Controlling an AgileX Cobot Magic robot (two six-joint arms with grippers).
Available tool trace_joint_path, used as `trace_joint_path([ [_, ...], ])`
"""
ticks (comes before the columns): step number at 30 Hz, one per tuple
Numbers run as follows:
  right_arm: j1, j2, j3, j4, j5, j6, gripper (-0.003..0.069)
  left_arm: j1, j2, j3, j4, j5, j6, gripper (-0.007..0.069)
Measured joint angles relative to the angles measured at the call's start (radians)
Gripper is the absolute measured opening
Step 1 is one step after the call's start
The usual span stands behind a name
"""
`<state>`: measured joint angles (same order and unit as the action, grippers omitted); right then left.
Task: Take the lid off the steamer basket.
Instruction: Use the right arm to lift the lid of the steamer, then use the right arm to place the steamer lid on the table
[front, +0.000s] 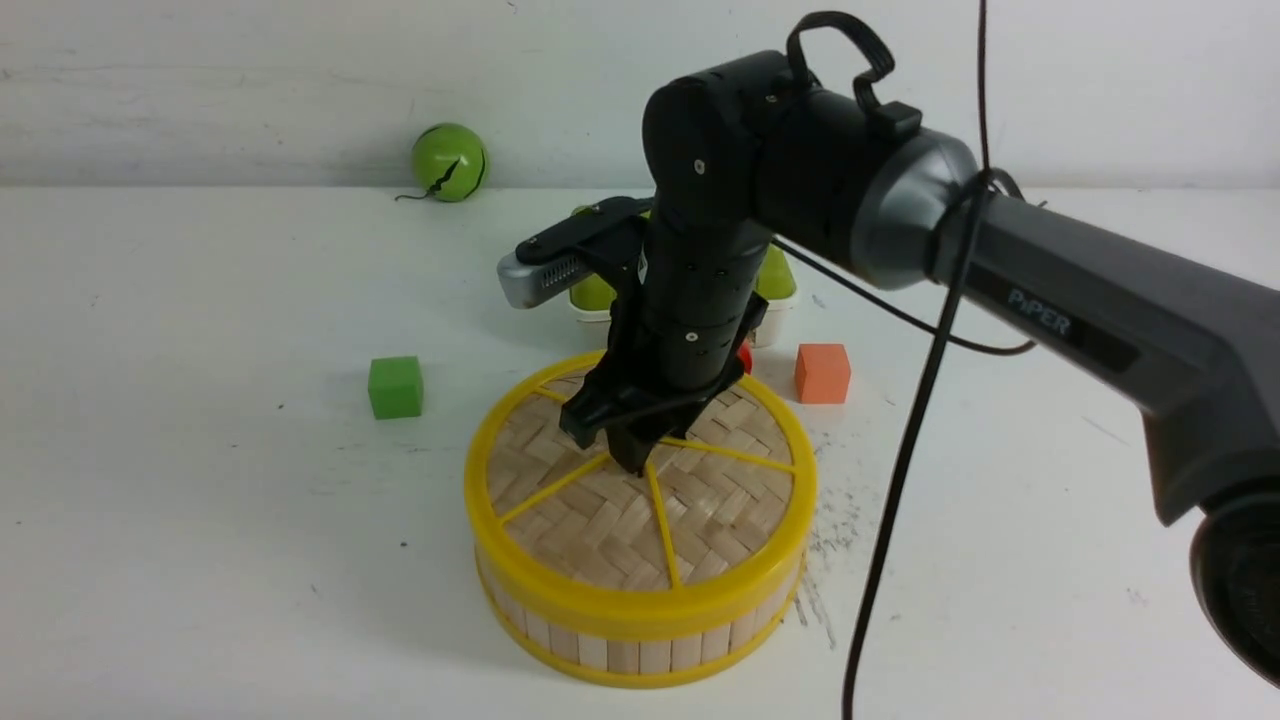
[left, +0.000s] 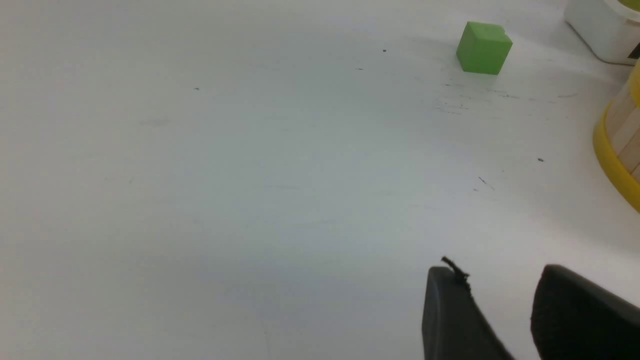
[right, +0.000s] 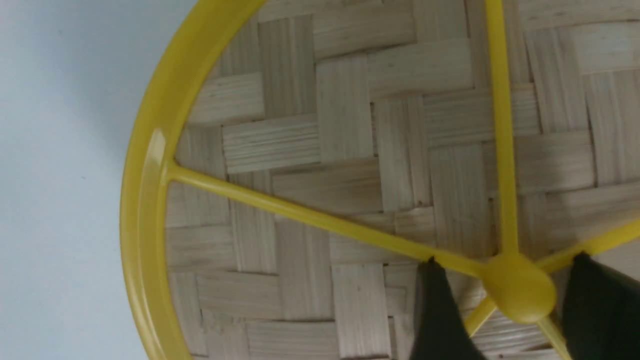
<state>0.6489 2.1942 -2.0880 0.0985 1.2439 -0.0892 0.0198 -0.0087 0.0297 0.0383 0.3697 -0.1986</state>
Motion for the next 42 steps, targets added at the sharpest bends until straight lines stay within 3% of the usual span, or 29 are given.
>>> trace_joint_path([
  [9, 0.000, 0.000, 0.000, -0.009, -0.003, 0.000, 0.0262, 0.000, 0.000, 0.000, 0.000, 0.000, 0.000, 0.0239],
  [18, 0.000, 0.000, -0.001, -0.006, -0.034, -0.048, 0.0113, 0.000, 0.000, 0.000, 0.000, 0.000, 0.000, 0.0239],
  [27, 0.000, -0.007, -0.068, -0.014, 0.005, -0.053, 0.0113, 0.000, 0.000, 0.000, 0.000, 0.000, 0.000, 0.0239],
  [33, 0.000, -0.152, -0.052, -0.031, 0.000, -0.053, 0.0113, 0.000, 0.000, 0.000, 0.000, 0.000, 0.000, 0.0239],
  [38, -0.038, -0.398, 0.164, -0.051, 0.001, -0.053, 0.0113, 0.000, 0.000, 0.000, 0.000, 0.000, 0.000, 0.0239],
  [42, -0.168, -0.524, 0.375, -0.065, 0.004, -0.054, 0.0113, 0.000, 0.000, 0.000, 0.000, 0.000, 0.000, 0.0239],
])
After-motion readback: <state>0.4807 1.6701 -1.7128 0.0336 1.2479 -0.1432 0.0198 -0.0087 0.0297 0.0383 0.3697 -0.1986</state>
